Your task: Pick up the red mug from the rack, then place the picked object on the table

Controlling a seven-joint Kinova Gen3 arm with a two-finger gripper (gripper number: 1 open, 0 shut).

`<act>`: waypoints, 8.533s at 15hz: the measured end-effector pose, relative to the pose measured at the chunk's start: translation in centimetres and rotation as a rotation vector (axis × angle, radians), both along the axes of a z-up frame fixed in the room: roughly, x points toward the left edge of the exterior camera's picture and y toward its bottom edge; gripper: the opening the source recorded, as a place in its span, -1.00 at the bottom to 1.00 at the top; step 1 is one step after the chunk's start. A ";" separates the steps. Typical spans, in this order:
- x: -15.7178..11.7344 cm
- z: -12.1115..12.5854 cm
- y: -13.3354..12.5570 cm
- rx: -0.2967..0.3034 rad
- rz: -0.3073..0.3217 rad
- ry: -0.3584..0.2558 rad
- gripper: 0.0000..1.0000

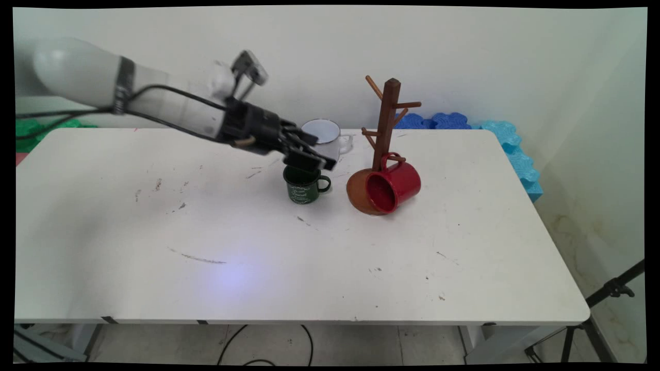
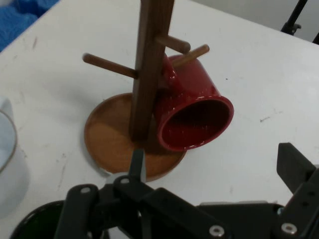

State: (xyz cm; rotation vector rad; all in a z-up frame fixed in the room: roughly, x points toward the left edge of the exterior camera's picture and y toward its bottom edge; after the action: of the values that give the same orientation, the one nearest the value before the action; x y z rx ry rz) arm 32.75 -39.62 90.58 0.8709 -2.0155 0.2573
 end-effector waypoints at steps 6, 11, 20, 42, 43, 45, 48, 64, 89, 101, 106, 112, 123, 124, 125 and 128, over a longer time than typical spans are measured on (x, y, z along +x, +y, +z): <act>-5.1 -2.5 0.2 0.051 0.051 0.010 1.00; -8.6 -3.8 0.5 0.082 0.070 0.021 1.00; -12.7 -7.4 -0.8 0.119 0.147 0.024 1.00; -17.5 -13.1 -2.1 0.099 0.209 0.123 1.00; -17.5 -13.1 -2.0 0.098 0.214 0.123 1.00; -17.6 -13.2 -1.8 0.095 0.226 0.125 1.00; -17.6 -13.4 -1.5 0.093 0.236 0.130 1.00; -17.6 -13.2 -1.4 0.057 0.209 0.177 -1.00; -17.4 -7.9 0.8 0.009 0.081 0.254 -1.00; -15.0 -3.7 3.9 0.017 -0.012 0.170 -1.00; -12.9 -1.4 4.4 0.015 -0.060 0.104 -1.00; -10.6 1.9 4.8 0.014 -0.112 0.037 -1.00; -5.4 8.2 4.2 0.034 -0.303 -0.182 -1.00; -5.0 8.5 4.2 0.042 -0.317 -0.206 -1.00; -4.7 8.6 4.1 0.047 -0.325 -0.222 -1.00; -3.8 8.8 4.0 0.064 -0.359 -0.278 -1.00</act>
State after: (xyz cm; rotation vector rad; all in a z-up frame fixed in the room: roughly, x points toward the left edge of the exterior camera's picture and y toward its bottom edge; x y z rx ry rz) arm 28.96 -35.64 99.41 0.5169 -2.4071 0.1158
